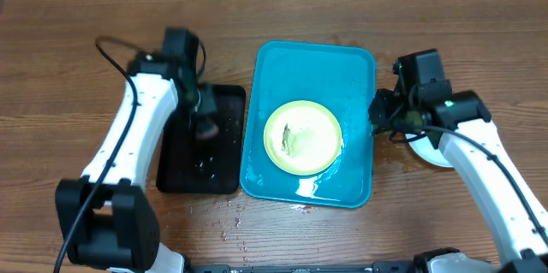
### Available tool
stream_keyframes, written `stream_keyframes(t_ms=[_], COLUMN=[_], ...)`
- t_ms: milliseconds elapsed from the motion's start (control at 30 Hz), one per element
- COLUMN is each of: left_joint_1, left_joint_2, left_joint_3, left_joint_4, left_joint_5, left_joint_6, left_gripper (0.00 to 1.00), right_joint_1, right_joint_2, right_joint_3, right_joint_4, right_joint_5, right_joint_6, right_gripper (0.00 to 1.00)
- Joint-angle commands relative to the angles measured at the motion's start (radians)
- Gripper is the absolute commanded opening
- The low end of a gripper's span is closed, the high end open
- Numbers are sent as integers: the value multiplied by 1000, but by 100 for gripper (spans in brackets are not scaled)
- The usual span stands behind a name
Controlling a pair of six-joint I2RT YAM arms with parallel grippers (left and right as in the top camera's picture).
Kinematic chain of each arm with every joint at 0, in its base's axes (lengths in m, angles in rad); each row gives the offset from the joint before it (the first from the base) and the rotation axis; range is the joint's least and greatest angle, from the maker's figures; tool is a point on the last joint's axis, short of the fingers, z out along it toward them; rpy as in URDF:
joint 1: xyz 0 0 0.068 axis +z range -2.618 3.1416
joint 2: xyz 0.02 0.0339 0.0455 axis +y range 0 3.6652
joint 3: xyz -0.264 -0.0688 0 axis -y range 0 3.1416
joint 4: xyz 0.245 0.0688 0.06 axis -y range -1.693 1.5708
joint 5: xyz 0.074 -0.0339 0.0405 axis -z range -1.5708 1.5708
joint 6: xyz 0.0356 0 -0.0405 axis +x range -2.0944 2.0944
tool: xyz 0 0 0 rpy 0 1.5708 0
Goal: Clean dirty plates on tray and stack at the side
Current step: 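Pick up the sponge from the black tray with the left gripper, then scrub the yellow plate with the sponge while the right gripper holds it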
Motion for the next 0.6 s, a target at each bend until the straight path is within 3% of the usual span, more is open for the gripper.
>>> stream_keyframes(t_ms=[0, 267, 367, 433, 567], left_joint_1=[-53, -217, -261, -293, -352], left_joint_2=[-43, -35, -25, -7, 53], left_joint_3=[151, 179, 160, 145, 106], left_joint_4=[-60, -16, 16, 46, 137], left_joint_5=[16, 39, 39, 39, 89], left_joint_6=[42, 39, 14, 1, -58], left_gripper=[4, 4, 4, 4, 4], right_joint_1=[19, 104, 119, 121, 121], right_joint_2=[87, 335, 397, 417, 420], right_joint_3=[-21, -64, -64, -64, -64], right_joint_4=[8, 130, 150, 157, 165], right_joint_5=[-156, -128, -54, -45, -46], right_joint_6=[-107, -105, -58, -34, -15], right_gripper=[36, 41, 31, 6, 4])
